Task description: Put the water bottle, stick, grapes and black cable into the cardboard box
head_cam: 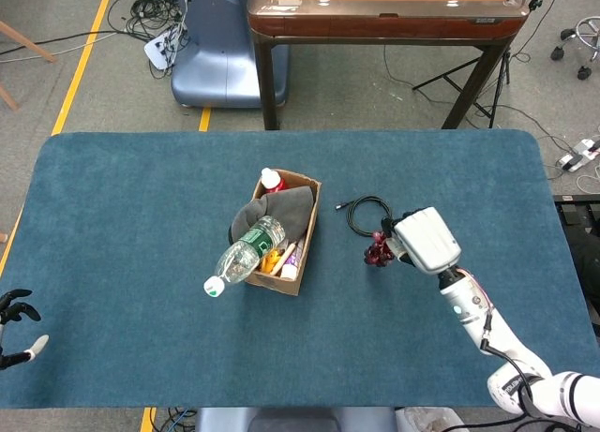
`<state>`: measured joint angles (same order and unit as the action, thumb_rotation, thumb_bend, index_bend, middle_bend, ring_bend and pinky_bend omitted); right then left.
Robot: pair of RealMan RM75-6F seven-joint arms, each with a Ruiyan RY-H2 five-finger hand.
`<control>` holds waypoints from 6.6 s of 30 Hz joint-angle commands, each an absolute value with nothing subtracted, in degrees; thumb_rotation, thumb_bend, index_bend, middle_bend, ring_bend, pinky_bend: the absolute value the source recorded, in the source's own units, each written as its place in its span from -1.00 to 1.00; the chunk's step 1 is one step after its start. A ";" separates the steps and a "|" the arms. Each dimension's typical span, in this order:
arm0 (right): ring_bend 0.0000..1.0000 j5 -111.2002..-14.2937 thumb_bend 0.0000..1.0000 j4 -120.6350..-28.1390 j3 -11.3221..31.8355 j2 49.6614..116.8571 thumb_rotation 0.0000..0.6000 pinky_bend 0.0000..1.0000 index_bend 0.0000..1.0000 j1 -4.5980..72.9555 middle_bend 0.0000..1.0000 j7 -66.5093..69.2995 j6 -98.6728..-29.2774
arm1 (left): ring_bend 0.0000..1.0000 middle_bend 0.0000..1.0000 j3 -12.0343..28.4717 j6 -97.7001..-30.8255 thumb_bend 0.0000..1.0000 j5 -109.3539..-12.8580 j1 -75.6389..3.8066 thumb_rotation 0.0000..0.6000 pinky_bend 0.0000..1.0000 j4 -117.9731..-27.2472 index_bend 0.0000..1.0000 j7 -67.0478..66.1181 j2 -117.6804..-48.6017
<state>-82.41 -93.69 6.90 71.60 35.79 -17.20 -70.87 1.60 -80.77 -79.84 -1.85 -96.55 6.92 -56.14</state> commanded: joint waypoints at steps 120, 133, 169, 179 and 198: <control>1.00 -52.04 -0.67 -65.92 6.57 89.77 1.00 1.00 -0.03 48.85 1.00 -33.02 -45.09 | -0.20 -0.52 1.33 -81.44 -0.61 -80.39 -1.42 1.00 0.33 -97.30 0.00 7.95 -55.23; 1.00 -43.27 -0.38 -65.24 9.22 93.46 1.00 1.00 -0.03 51.04 1.00 -37.39 -44.78 | -0.20 -0.52 1.28 -81.68 -0.62 -80.62 -1.29 1.00 0.33 -97.51 0.00 8.21 -55.03; 1.00 -27.01 -0.24 -60.13 8.31 97.56 1.00 1.00 0.01 56.48 1.00 -46.32 -43.65 | -0.20 -0.52 1.21 -82.12 -0.61 -81.04 -1.03 1.00 0.33 -97.81 0.00 8.81 -54.68; 1.00 -23.90 -0.01 -60.11 7.49 97.32 1.00 1.00 0.27 57.12 1.00 -48.44 -43.12 | -0.20 -0.52 1.25 -82.03 -0.61 -80.90 -1.06 1.00 0.33 -97.77 0.00 8.79 -54.70; 1.00 -28.11 0.10 -74.63 9.46 87.06 1.00 1.00 0.35 55.92 1.00 -44.83 -49.76 | -0.20 -0.52 1.37 -81.58 -0.61 -80.45 -1.23 1.00 0.33 -97.53 0.00 8.64 -54.83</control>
<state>-27.46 -72.66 8.98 88.73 56.14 -45.31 -48.56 1.37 -81.60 -80.46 -1.23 -97.53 8.66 -54.82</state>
